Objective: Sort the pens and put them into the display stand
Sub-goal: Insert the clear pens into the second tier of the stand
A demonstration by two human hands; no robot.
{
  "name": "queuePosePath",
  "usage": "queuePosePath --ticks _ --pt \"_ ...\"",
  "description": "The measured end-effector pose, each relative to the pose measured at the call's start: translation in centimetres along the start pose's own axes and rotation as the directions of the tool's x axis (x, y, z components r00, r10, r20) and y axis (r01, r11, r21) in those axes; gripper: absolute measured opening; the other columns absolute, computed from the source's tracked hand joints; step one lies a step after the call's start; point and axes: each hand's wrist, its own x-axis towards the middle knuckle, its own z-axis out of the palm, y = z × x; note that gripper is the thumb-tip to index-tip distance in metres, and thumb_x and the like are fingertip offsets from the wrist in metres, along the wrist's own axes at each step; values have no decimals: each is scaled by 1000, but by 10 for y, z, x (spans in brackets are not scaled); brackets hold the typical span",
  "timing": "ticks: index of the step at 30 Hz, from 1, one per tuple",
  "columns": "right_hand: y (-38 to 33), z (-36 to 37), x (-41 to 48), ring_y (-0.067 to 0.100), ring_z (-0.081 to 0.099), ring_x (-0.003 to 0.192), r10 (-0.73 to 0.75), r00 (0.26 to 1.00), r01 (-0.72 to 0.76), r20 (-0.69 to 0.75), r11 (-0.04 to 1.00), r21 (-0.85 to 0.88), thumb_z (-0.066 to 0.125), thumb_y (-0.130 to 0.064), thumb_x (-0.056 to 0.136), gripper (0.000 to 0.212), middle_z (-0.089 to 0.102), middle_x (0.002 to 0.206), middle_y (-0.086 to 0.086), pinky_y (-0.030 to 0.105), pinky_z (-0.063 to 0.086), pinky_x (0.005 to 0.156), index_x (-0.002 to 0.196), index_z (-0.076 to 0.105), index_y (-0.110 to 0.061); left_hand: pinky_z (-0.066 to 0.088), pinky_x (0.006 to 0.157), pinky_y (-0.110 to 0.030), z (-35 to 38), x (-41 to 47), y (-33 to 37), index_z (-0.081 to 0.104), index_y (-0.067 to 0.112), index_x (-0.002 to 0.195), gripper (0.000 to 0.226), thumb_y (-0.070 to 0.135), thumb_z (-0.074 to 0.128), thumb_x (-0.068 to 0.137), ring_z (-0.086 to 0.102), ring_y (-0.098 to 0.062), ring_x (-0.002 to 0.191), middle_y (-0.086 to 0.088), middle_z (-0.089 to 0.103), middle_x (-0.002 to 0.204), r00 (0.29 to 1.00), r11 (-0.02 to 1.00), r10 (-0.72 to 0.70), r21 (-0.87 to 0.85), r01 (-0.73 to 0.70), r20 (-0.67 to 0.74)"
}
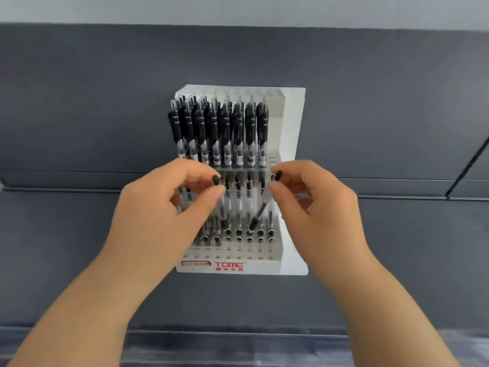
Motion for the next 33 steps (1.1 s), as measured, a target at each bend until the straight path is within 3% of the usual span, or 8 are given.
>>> queuePosePath --ticks 4,21,26,33 --pt "-6 21 -4 3 57 80 23 999 -25 -48 998 -53 63 -15 87 15 61 84 -15 10 47 67 99 65 -24 36 64 3 -4 11 -20 65 34 86 10 26 67 79 49 19 67 22 61 73 994 999 47 7 -48 97" --pt "0 38 11 -2 55 81 62 997 -67 -35 978 -199 66 -14 86 17 61 83 -16 4 41 66 101 67 -22 34 64 4 4 29 -39 65 30 90 14 32 62 76 48 21 68 23 60 77 985 991 115 -80 -105 126" --pt "3 44 15 0 55 76 18 1000 -22 -16 965 -260 68 -15 84 20 63 81 -11 9 45 69 103 68 -20 35 73 2 11 33 -43 61 38 91 14 34 64 77 53 12 83 24 59 78 987 996 81 -54 -74 137" --pt "6 47 17 0 56 73 1 1000 8 27 947 -322 69 -14 83 21 62 83 -11 7 44 71 104 67 -19 34 65 3 9 37 -41 64 34 94 15 34 63 78 50 17 71 25 60 77 991 992 109 -67 -104 83"
